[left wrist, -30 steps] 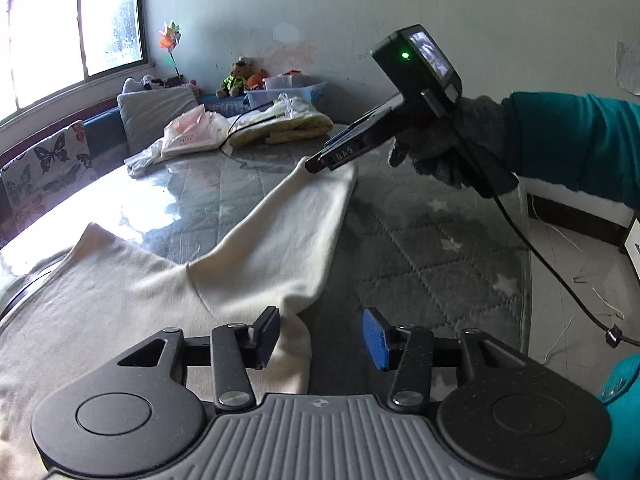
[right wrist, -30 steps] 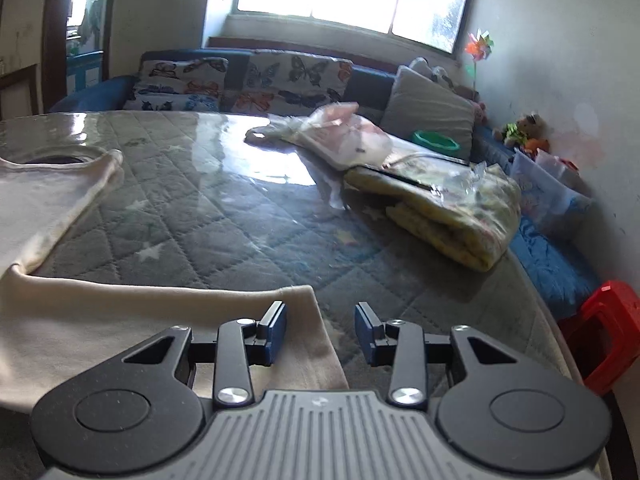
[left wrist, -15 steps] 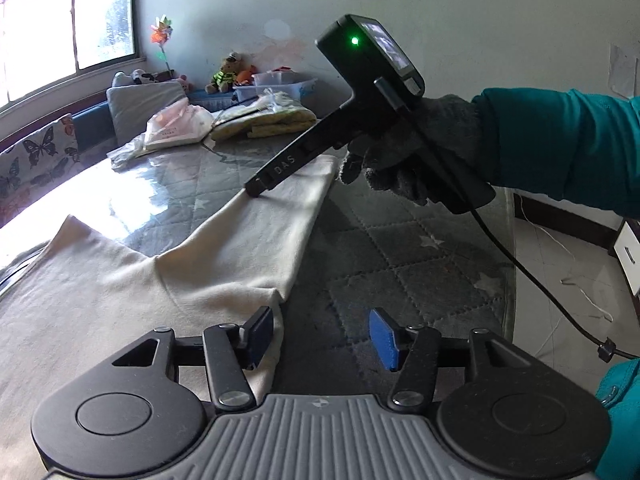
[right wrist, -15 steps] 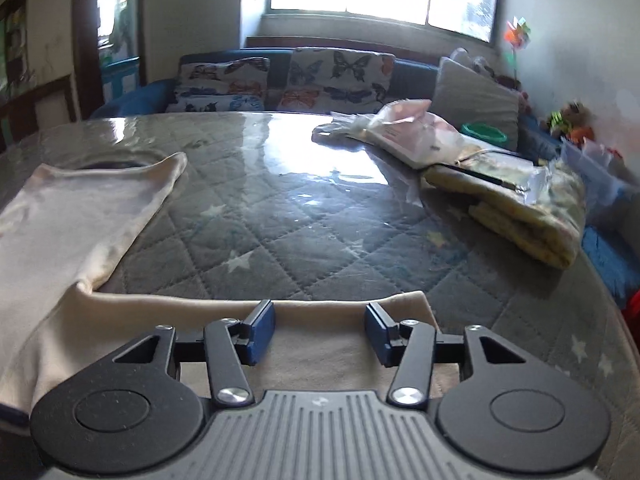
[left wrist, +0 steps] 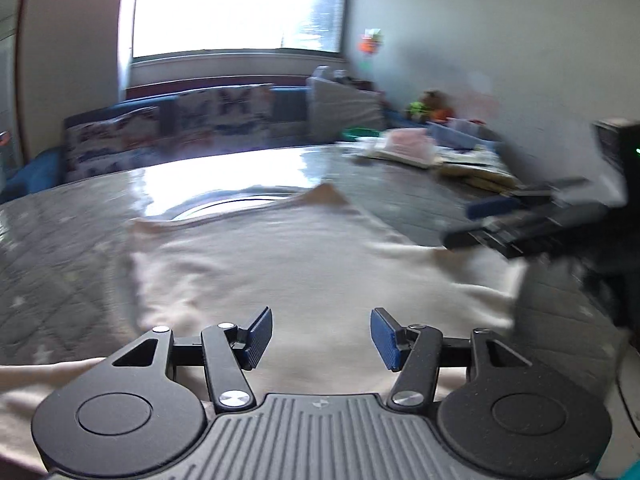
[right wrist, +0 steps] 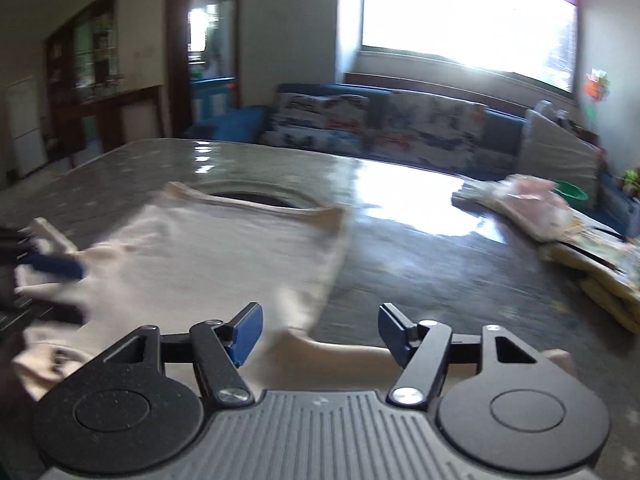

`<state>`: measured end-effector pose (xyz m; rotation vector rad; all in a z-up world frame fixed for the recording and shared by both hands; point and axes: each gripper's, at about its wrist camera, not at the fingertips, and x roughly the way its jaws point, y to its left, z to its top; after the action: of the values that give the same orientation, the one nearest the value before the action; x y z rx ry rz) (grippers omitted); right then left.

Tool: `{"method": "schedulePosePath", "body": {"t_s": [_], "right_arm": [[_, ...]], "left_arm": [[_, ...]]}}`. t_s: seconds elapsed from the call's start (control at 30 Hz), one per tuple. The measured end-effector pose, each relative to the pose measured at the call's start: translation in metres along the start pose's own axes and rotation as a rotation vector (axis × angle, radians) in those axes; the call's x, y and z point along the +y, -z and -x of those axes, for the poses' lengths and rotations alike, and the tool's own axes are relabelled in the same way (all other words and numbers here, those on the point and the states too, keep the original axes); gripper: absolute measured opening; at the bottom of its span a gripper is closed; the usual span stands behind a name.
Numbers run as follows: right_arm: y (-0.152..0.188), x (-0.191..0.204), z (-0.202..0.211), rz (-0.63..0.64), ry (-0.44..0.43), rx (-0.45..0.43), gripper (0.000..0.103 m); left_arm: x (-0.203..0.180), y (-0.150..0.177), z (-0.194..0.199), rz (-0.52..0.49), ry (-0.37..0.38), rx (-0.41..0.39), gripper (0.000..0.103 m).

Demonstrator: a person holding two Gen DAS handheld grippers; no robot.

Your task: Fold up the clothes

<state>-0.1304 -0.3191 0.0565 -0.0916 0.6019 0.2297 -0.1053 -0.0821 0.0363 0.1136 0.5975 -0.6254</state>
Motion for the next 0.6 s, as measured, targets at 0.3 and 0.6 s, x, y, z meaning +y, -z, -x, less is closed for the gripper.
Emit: {"method": "schedulePosePath", "body": {"t_s": [0.3, 0.6], "right_arm": [[0.002, 0.066, -0.041, 0.090, -0.136, 0.062, 0.074], [0.012, 0.063, -0.051, 0.045, -0.139, 0.090, 0.081]], "left_arm": [[0.070, -0.003, -0.030, 0.184, -0.064, 0.033, 0.057], [0.093, -0.007, -0.025, 0.242, -0.110, 0.028, 0.058]]}}
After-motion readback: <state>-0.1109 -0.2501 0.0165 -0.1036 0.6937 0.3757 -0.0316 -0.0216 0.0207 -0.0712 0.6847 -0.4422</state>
